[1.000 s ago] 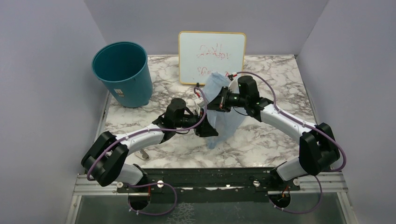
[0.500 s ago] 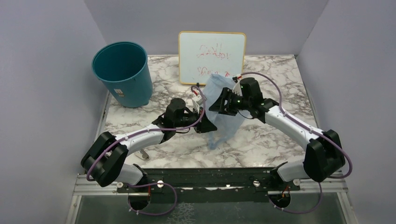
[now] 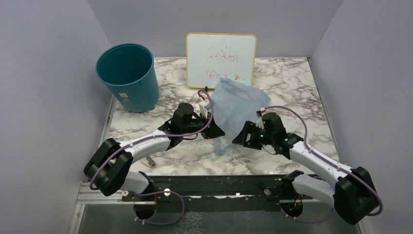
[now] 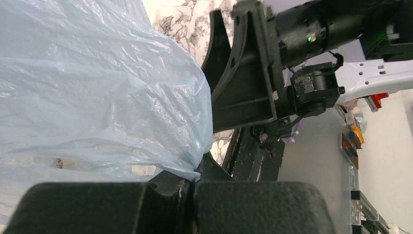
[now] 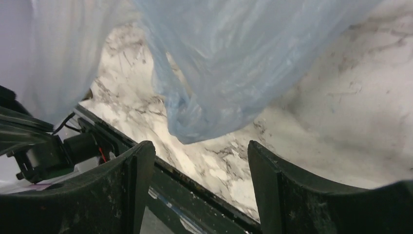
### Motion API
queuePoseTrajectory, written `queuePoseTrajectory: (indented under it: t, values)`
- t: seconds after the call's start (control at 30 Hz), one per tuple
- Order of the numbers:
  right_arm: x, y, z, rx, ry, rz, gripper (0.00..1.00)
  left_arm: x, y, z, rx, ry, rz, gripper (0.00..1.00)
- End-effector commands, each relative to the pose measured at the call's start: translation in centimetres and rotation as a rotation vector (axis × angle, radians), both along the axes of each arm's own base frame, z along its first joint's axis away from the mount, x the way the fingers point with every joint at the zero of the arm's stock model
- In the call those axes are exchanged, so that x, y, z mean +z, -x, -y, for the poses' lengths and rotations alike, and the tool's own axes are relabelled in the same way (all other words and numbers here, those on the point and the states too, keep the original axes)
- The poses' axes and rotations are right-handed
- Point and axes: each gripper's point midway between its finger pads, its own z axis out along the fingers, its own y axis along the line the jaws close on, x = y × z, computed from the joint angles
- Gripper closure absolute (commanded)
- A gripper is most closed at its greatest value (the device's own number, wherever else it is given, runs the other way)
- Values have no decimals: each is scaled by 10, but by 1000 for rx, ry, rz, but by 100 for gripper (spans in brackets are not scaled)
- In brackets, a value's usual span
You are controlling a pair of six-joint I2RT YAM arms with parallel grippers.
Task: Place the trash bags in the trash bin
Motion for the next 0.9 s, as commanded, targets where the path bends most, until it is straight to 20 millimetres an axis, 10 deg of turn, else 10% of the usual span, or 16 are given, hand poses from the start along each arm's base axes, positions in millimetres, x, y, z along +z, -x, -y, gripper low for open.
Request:
queuePoseTrajectory:
  t: [0.0, 0.3, 0.87]
  values:
    - [16, 4, -23, 38, -137, -23, 25, 2, -2, -4, 14, -10, 32, 100]
    - [-30, 14, -37, -90, -273, -305, 31, 0, 0, -5, 10, -21, 19, 100]
    - [27, -56, 19, -234, 88, 159, 100, 2, -1, -9, 38, -28, 27, 100]
